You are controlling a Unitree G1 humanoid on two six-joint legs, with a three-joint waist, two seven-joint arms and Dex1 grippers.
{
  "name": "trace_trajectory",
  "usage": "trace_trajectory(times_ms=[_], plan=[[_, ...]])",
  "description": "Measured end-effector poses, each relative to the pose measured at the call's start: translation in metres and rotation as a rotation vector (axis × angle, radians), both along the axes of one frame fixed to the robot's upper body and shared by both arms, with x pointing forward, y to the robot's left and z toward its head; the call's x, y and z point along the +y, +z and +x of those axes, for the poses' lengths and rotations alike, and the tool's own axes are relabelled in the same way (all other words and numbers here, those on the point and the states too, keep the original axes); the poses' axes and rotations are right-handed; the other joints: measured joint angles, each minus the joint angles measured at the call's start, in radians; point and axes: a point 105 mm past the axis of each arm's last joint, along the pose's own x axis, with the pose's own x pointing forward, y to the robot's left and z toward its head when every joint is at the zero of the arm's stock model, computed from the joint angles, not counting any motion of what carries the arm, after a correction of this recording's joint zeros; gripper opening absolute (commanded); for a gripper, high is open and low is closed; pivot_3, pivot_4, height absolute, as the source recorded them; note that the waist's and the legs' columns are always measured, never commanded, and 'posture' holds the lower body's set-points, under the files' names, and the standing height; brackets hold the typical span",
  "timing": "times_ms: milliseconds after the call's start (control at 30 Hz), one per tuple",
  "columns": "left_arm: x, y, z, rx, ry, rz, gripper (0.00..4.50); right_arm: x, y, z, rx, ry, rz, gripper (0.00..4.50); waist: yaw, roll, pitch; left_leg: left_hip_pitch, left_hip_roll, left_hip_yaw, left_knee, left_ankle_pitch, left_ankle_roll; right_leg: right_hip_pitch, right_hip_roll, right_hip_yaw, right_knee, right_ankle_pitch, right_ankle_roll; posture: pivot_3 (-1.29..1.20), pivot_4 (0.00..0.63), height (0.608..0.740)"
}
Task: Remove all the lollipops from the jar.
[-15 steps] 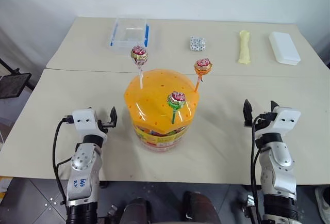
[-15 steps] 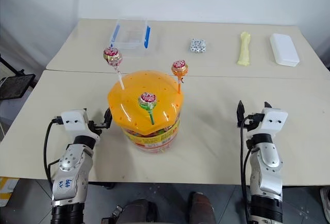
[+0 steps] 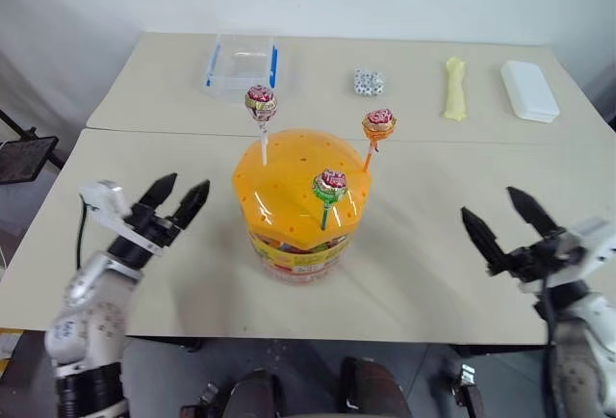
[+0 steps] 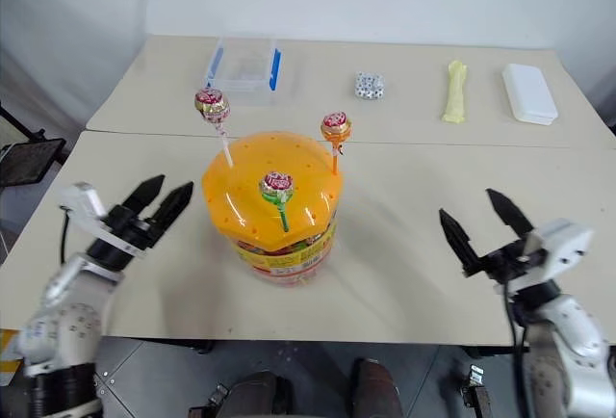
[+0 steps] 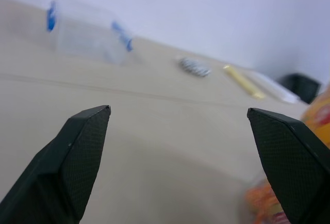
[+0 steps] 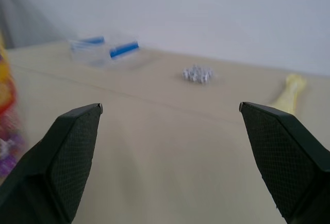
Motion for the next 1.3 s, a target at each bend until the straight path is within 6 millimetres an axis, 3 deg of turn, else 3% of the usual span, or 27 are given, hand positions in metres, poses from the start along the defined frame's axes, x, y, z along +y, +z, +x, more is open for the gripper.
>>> trace_trajectory(times_ms=[100,233,333,567,667,867,967,1300], plan=[[0.011,0.015,-0.002,0.049,-0.202,0.058,4.50,0.004,0.025,-0.021,-0.036,0.103,-0.006,4.46,0.002,0.001,0.000,-0.001,0.000,0.000,0.000,0.000,0.000,-0.002,0.002,0.000,0.002,-0.001,-0.001,0.00,0.150,0.740],[0.010,0.068,-0.002,-0.044,-0.461,0.091,4.50,0.022,0.042,-0.042,-0.068,0.238,-0.027,4.46,0.010,-0.001,0.000,-0.002,0.000,0.005,-0.001,0.000,-0.002,-0.002,0.003,-0.002,0.001,-0.001,-0.001,0.00,0.150,0.740],[-0.012,0.097,0.004,-0.173,-0.569,0.161,4.50,0.033,0.051,-0.055,-0.100,0.305,-0.012,4.46,0.024,-0.001,0.000,-0.001,-0.001,0.007,-0.001,-0.001,-0.002,-0.002,0.003,-0.002,0.000,-0.001,-0.001,0.00,0.150,0.740],[-0.084,0.101,0.006,-0.291,-0.875,0.226,4.50,0.040,0.058,-0.059,-0.084,0.349,-0.039,4.46,0.022,-0.007,0.003,-0.004,-0.001,0.007,0.003,0.000,-0.002,-0.001,0.003,-0.002,-0.001,0.000,0.000,0.00,0.150,0.740],[-0.097,0.110,0.002,-0.334,-0.939,0.260,4.50,0.048,0.062,-0.061,-0.082,0.396,-0.041,4.46,0.013,-0.006,0.003,-0.001,0.000,0.008,0.001,0.000,-0.002,-0.002,0.004,-0.001,0.000,0.000,0.000,0.00,0.150,0.740],[-0.111,0.104,-0.001,-0.325,-1.029,0.243,4.50,0.052,0.060,-0.063,-0.064,0.431,-0.066,4.46,0.024,-0.006,0.003,-0.002,0.000,0.008,0.002,0.000,-0.002,-0.002,0.004,0.000,0.000,0.000,0.000,0.00,0.150,0.740],[-0.111,0.104,-0.003,-0.323,-1.043,0.245,3.93,0.051,0.056,-0.063,-0.050,0.428,-0.079,4.50,0.026,-0.007,0.003,-0.002,0.000,0.007,0.002,0.000,-0.002,-0.001,0.004,0.000,0.000,0.000,0.000,0.00,0.150,0.740],[-0.108,0.103,-0.009,-0.273,-1.106,0.237,1.00,0.041,0.046,-0.060,-0.016,0.377,-0.037,4.50,0.026,-0.007,0.003,-0.003,0.000,0.006,0.003,0.000,-0.002,-0.001,0.004,0.000,0.000,0.000,0.000,0.00,0.150,0.740]])
